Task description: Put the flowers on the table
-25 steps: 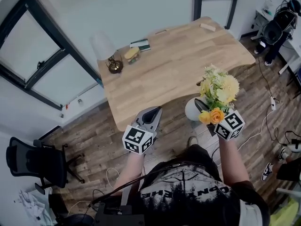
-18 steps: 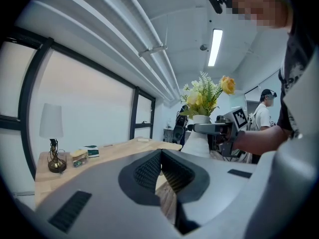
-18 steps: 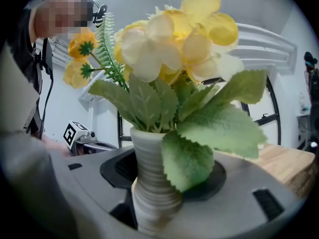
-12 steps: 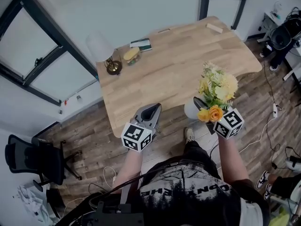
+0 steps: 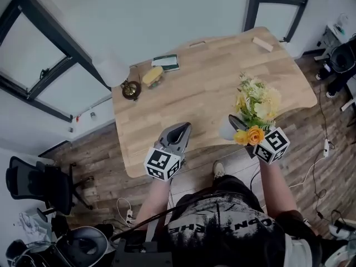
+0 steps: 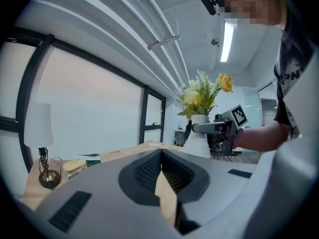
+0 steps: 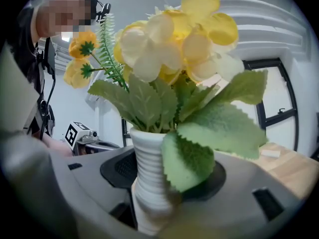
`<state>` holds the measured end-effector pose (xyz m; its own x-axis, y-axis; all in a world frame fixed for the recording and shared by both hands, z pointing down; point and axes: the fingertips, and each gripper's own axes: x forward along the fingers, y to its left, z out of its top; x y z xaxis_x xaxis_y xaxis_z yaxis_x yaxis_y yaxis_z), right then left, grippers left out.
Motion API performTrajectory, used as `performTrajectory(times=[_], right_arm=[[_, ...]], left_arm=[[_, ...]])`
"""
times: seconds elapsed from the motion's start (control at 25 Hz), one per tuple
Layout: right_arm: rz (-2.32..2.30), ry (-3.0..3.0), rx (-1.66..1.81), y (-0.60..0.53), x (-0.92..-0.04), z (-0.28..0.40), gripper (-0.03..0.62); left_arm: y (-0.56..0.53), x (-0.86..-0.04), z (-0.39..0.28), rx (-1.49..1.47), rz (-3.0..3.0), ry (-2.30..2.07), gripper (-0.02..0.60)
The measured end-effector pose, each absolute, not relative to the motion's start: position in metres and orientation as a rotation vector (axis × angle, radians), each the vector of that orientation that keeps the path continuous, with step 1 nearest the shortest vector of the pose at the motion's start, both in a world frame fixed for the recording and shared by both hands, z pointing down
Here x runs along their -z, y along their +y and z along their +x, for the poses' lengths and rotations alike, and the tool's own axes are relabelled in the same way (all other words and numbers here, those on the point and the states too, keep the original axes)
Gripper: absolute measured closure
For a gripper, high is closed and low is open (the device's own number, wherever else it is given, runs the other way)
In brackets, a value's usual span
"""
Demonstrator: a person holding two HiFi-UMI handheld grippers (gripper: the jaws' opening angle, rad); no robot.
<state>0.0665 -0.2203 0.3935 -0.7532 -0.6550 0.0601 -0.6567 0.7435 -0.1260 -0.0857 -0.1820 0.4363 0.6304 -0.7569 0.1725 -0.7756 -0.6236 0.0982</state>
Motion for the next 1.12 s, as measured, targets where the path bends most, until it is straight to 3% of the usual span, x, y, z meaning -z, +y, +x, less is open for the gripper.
performTrajectory(times=[0.68, 1.12], right_arm=[[0.894, -3.003, -0.198, -0.34, -0.398, 0.069, 0.352], [0.983, -2.949, -0.206, -0.386, -0.408, 0.025, 0.35]], left_arm=[[-0.284, -0.431, -0.075, -0.192, 2.596, -1.468, 0.568], [-0.328, -0.437, -0.115, -0.281, 2.672, -1.414, 0.569]])
